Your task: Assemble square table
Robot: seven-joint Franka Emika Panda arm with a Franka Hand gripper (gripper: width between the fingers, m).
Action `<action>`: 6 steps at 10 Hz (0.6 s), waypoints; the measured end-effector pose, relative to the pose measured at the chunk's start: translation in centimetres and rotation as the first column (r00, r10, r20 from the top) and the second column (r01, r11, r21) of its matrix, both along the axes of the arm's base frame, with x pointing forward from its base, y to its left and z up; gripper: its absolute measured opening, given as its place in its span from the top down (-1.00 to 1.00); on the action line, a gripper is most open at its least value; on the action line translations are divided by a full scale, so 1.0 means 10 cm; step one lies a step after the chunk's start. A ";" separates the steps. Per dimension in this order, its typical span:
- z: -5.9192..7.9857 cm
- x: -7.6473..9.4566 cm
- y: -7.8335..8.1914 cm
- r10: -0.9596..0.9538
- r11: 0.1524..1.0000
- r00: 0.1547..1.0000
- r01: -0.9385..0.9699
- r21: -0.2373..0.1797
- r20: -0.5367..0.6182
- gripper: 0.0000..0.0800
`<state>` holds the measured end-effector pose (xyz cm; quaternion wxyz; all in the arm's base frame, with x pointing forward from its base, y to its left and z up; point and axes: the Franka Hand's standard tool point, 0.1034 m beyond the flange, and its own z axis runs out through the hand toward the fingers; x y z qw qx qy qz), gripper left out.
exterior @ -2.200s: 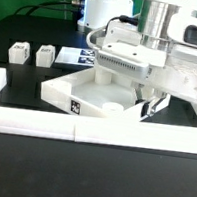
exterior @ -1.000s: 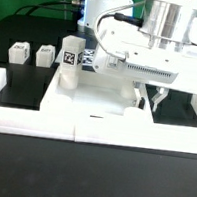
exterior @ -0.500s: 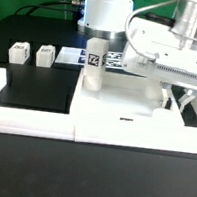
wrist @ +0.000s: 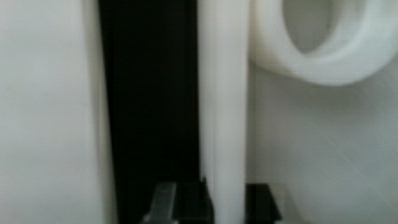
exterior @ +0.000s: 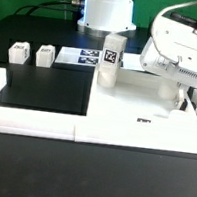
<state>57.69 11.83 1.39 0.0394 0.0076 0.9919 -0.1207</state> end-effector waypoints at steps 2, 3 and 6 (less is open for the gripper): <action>0.00 0.00 -0.01 -0.001 1.000 1.000 0.001 -0.002 -0.001 0.66; 0.01 0.01 -0.08 -0.008 1.000 1.000 0.008 -0.011 -0.001 0.23; 0.04 0.04 -0.24 -0.029 0.999 1.000 0.029 -0.035 -0.002 -0.52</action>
Offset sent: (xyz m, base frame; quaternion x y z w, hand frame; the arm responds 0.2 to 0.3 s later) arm 0.0000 0.0000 0.0000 0.0000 0.0000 0.0000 1.0000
